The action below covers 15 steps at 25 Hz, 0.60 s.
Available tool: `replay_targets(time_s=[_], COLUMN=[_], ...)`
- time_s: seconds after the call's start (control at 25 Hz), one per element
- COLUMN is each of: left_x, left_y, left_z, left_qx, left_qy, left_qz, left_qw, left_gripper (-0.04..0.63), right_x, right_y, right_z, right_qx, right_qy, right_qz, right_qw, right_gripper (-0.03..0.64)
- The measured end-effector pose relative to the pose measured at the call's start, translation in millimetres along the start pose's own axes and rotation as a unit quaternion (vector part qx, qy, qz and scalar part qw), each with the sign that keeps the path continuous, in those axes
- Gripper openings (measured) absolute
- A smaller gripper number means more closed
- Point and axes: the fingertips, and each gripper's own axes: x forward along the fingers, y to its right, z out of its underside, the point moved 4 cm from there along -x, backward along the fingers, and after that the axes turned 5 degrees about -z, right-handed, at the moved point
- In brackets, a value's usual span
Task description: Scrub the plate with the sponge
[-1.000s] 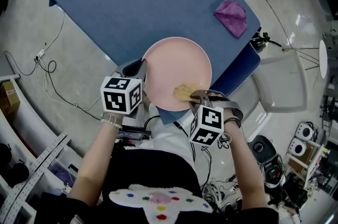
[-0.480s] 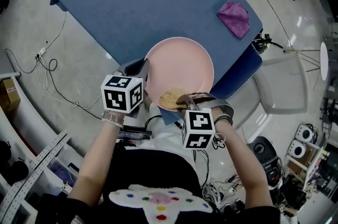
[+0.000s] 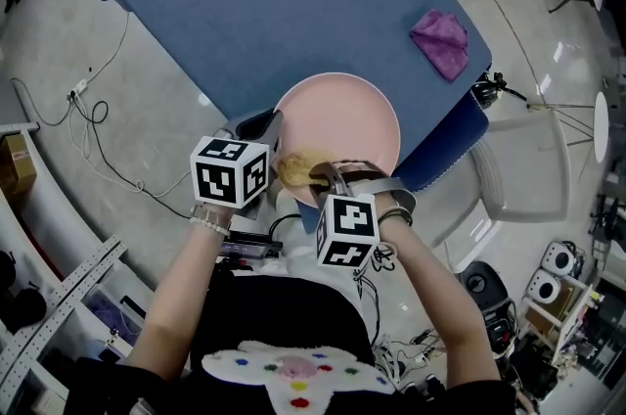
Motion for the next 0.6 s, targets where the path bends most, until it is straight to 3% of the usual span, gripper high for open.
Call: replay_targets(time_s=[0.6], left_x=[-1.7], left_y=[-1.3], left_z=[1.2], left_qx=[0.001], left_qy=[0.001], left_qz=[-0.006], left_qw=[1.0], left_gripper=[0.028], right_x=[4.6], right_y=[63.3], right_z=[-2.6], right_qx=[0.028], right_qy=[0.009], right_qz=[0.066], right_qw=[0.997], right_gripper=[0.041])
